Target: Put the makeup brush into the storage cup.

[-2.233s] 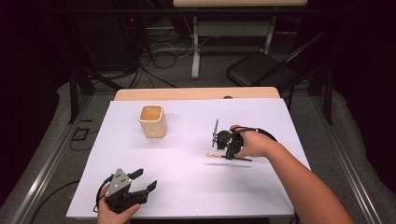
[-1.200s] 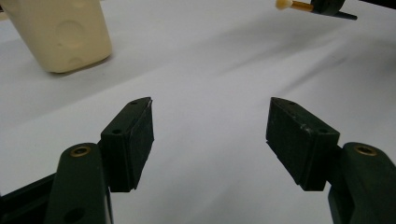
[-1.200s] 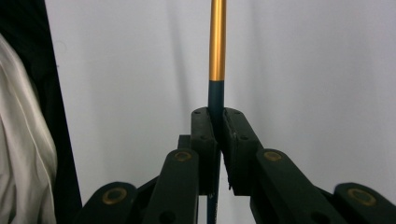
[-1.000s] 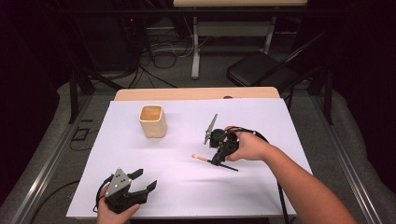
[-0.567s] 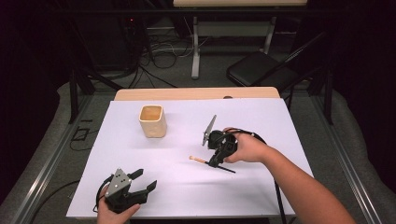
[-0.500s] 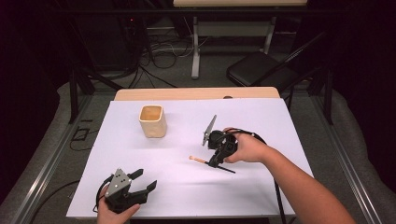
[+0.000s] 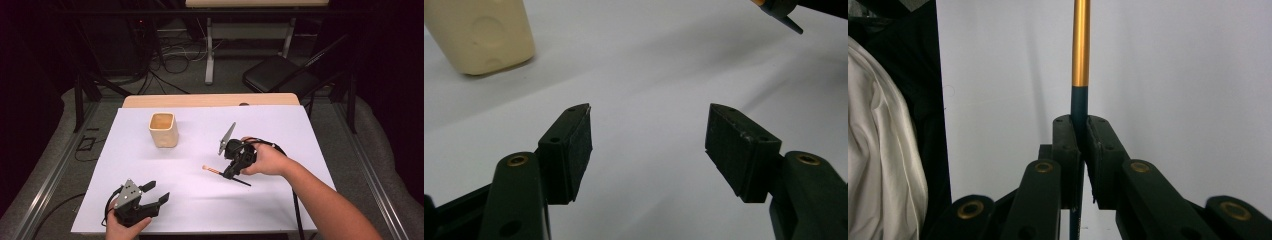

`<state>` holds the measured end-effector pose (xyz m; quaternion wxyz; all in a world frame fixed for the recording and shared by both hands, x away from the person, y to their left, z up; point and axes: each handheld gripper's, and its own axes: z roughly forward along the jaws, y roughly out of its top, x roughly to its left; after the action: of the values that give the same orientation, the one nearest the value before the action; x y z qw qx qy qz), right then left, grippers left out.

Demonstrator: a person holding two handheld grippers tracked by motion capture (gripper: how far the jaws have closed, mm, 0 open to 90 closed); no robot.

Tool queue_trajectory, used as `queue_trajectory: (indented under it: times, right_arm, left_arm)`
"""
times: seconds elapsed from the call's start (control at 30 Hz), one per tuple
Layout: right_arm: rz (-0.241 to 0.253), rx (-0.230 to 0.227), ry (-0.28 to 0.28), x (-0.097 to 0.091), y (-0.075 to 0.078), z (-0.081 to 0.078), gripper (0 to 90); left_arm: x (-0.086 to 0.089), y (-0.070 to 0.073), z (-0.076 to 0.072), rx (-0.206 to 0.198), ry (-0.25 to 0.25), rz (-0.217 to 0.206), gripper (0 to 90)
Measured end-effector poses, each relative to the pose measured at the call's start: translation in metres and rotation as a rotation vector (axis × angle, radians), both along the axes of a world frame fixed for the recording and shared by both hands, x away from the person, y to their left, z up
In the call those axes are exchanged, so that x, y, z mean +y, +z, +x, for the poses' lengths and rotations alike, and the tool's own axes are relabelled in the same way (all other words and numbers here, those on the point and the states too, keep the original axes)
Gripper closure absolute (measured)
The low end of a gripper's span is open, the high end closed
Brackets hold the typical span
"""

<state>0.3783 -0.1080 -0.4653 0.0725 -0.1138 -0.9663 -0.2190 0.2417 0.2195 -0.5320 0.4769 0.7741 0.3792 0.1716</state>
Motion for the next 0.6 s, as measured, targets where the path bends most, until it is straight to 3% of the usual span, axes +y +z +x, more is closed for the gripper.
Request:
queue_trajectory:
  times: [0.27, 0.6]
  right_arm:
    - [0.039, -0.014, -0.018, -0.006, 0.004, 0.000, 83.7]
    - [0.093, -0.028, -0.058, -0.016, 0.006, 0.001, 83.7]
  left_arm:
    - [-0.001, 0.005, 0.010, 0.034, 0.024, -0.055, 37.4]
    - [-0.017, 0.021, 0.026, 0.040, -0.003, -0.058, 41.1]
